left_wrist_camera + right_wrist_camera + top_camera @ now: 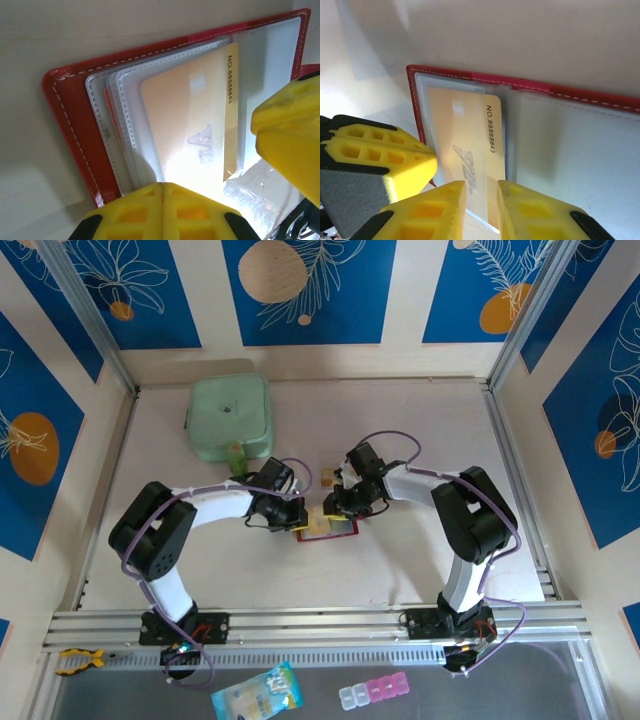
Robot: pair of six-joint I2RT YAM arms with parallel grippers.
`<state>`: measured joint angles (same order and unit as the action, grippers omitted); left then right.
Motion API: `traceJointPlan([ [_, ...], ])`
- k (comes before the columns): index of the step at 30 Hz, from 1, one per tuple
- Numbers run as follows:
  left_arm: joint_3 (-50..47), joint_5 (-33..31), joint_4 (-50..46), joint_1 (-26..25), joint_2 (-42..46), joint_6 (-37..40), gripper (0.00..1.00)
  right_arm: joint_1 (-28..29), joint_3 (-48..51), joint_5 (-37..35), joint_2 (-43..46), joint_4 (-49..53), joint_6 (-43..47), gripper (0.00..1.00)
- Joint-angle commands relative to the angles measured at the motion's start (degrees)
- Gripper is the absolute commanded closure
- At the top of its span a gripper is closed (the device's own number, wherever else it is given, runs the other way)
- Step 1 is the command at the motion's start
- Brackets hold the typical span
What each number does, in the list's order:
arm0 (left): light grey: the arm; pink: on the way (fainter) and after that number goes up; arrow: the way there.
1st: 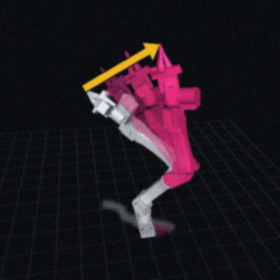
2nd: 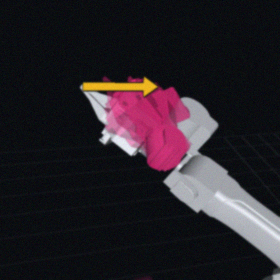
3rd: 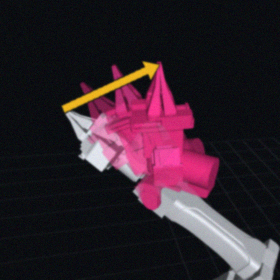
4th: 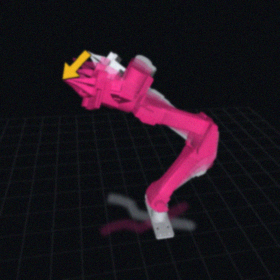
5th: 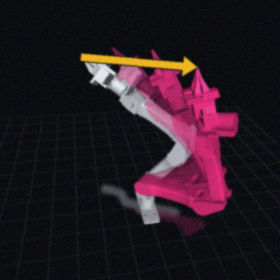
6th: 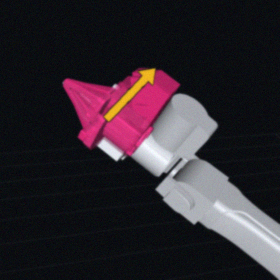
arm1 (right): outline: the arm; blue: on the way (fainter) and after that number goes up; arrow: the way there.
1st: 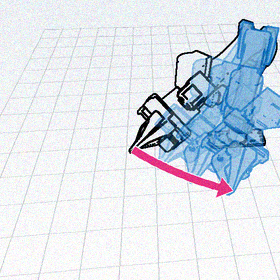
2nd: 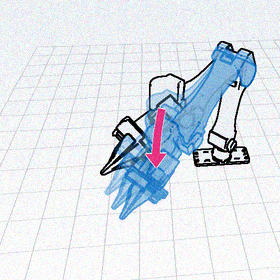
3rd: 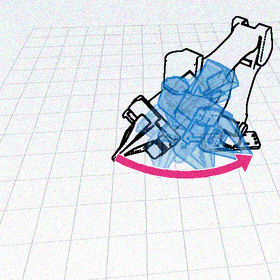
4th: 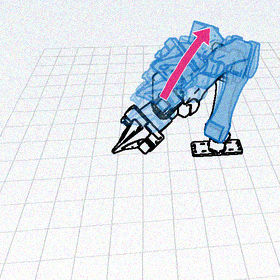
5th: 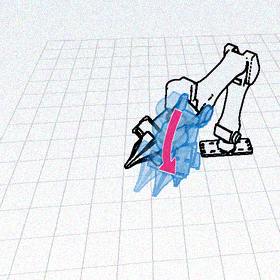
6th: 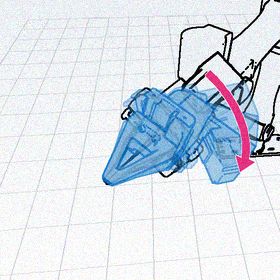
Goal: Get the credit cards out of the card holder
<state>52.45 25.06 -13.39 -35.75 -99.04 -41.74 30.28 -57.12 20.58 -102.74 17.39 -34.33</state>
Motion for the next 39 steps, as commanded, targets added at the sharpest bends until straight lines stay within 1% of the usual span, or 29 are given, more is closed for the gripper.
traceJointPlan([
  [1,1.9,1.2,-1.5,0.3,2.1,-0.9,0.96,-0.5,-0.3,2.9,0.1,0.4,0.3,0.76],
  [11,3.4,1.6,-2.2,0.2,0.5,-0.9,0.96,-0.8,-1.0,3.3,-3.0,0.7,1.1,0.76],
  [20,3.4,-1.1,-5.5,0.3,-1.7,1.3,0.98,-0.9,-0.1,6.5,-3.5,-1.8,0.2,0.76],
  [29,3.1,-1.1,-5.2,0.3,-3.5,1.7,0.98,-1.6,1.3,9.7,-3.4,-4.9,-1.1,0.83],
  [32,3.1,-1.0,-5.1,0.3,-3.4,1.7,0.98,-1.9,1.4,9.4,-3.5,-4.9,-1.0,0.83],
  [37,3.0,-1.4,-5.7,0.2,-3.4,2.1,0.99,-2.0,2.0,4.8,-1.7,-2.9,-0.6,0.82],
  [39,3.0,-1.5,-5.7,0.3,-3.4,2.2,0.99,-2.0,1.9,4.4,-1.8,-2.4,-0.2,0.81],
])
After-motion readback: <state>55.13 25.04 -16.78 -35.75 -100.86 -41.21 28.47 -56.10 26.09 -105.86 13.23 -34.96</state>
